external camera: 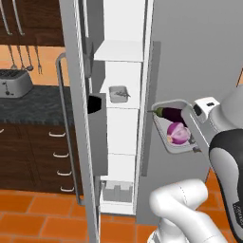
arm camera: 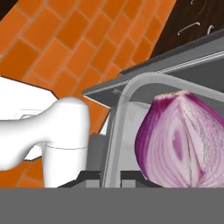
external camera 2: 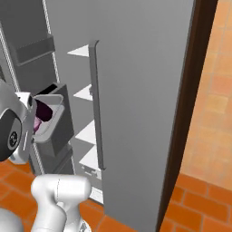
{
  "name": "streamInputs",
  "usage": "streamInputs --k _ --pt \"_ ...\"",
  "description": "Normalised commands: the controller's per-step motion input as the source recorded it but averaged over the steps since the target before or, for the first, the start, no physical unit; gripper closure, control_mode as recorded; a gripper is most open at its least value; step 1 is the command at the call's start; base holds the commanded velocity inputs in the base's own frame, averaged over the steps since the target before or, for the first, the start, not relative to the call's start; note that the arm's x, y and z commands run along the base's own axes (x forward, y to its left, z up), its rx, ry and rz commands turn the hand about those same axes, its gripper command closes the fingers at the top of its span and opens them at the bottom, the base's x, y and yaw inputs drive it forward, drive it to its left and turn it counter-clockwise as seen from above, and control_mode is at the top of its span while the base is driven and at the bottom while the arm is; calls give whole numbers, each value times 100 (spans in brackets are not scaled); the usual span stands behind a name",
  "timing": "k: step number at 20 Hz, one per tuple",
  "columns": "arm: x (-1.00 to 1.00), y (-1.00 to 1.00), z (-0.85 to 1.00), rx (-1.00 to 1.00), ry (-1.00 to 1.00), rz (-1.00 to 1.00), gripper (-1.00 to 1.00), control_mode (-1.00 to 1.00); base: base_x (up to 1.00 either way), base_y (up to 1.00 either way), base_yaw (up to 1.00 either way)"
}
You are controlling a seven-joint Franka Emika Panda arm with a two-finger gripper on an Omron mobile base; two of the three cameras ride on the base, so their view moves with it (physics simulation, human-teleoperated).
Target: Take the meat container that has the fish and place it on the second highest rack of the freezer. Then take the vegetable container that has the eggplant and onion and place it on the highest rack of the freezer.
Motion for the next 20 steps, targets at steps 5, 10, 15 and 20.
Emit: streamInputs --k 5,10,15,20 --pt "0 0 0 0 0 0 100 100 60 8 17" --pt "0 0 0 0 0 0 100 100 51 7 18" --pt "0 0 0 0 0 0 100 100 14 14 18" --pt "43 17 65 0 -18 12 100 -100 0 0 0"
